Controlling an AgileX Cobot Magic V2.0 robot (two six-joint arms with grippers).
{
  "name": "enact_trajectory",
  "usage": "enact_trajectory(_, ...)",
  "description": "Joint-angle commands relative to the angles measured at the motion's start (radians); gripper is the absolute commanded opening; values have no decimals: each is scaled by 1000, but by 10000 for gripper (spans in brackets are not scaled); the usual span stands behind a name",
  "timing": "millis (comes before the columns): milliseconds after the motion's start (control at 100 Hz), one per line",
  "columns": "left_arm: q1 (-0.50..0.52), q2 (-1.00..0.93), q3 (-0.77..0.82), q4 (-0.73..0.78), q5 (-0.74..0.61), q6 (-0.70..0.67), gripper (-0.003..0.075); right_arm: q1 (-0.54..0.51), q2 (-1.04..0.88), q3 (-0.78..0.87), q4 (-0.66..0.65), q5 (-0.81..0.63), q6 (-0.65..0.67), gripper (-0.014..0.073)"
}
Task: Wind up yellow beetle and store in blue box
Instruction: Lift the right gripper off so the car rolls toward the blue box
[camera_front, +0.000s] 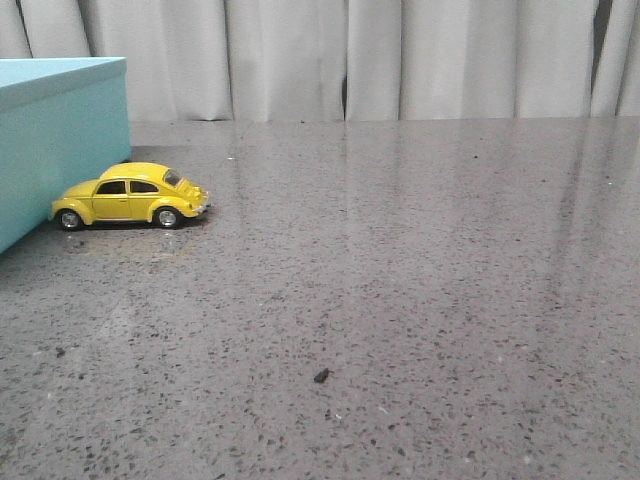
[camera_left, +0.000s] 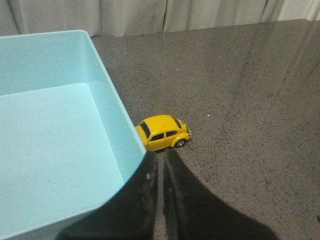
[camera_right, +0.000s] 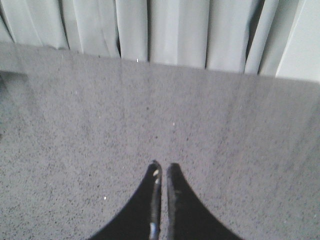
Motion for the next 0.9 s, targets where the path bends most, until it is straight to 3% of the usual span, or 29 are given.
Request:
enact_trajectory(0,-8,12,-29,-19,-76,-1,-19,-3,-32,-15,-1,-89,-33,-48)
enact_trajectory(250,-8,21,-29,-21,-168,-1,-19,-3,-162,24,-3,-115,-91,-48)
enact_trajectory(680,-18,137,-52,-21,-185,1,-19,-3,-307,229,-6,-259,-91,-48)
enact_trajectory(890,-82,310,-181,-21,-115,176,-4,-3,-307,230,-6,-259,-91,-48)
